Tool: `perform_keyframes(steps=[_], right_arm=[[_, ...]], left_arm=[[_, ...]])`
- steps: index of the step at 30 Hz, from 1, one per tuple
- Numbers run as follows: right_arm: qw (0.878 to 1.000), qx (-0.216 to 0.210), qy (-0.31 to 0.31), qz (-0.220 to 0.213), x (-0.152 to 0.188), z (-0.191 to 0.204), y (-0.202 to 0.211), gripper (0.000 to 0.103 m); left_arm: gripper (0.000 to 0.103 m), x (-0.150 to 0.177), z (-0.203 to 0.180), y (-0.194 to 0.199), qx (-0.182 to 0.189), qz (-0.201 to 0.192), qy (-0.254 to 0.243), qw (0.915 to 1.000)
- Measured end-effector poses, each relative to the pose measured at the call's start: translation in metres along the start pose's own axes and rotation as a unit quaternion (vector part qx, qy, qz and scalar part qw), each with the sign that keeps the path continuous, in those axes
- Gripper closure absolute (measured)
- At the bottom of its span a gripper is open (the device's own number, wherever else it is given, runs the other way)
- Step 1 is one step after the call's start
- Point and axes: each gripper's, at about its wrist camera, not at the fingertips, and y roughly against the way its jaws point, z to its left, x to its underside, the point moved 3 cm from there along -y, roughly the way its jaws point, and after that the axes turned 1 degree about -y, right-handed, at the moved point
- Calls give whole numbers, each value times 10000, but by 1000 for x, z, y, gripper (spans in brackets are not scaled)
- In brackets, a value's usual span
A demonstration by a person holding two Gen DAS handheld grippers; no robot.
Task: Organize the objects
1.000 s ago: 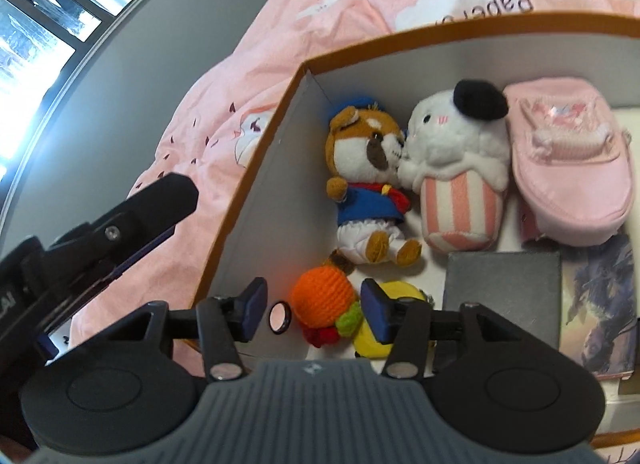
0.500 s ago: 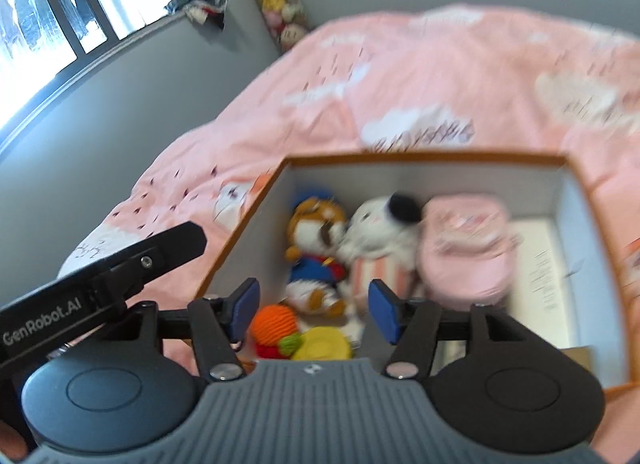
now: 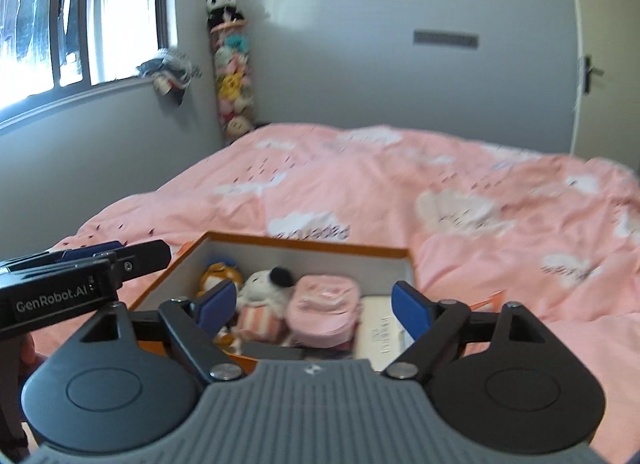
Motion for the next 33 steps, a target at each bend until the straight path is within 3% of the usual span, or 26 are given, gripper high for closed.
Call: perform_keyframes(steps=[9, 20, 25, 33], right_arm=[[9980, 333, -42, -529, 16, -14, 41, 9], [9986, 339, -120, -394, 43, -13, 47, 8], [9987, 318, -135, -384, 47, -12, 44, 8], [9993, 319, -7, -210, 57, -5, 32, 4]], left_arm=[[32, 4, -21, 16, 77, -96, -232, 9997], [31, 22, -33, 13, -332, 36, -793, 9963], [31, 32, -29, 7, -310, 218, -729, 9966], [31, 49, -15, -8, -570, 729, -578, 9940]])
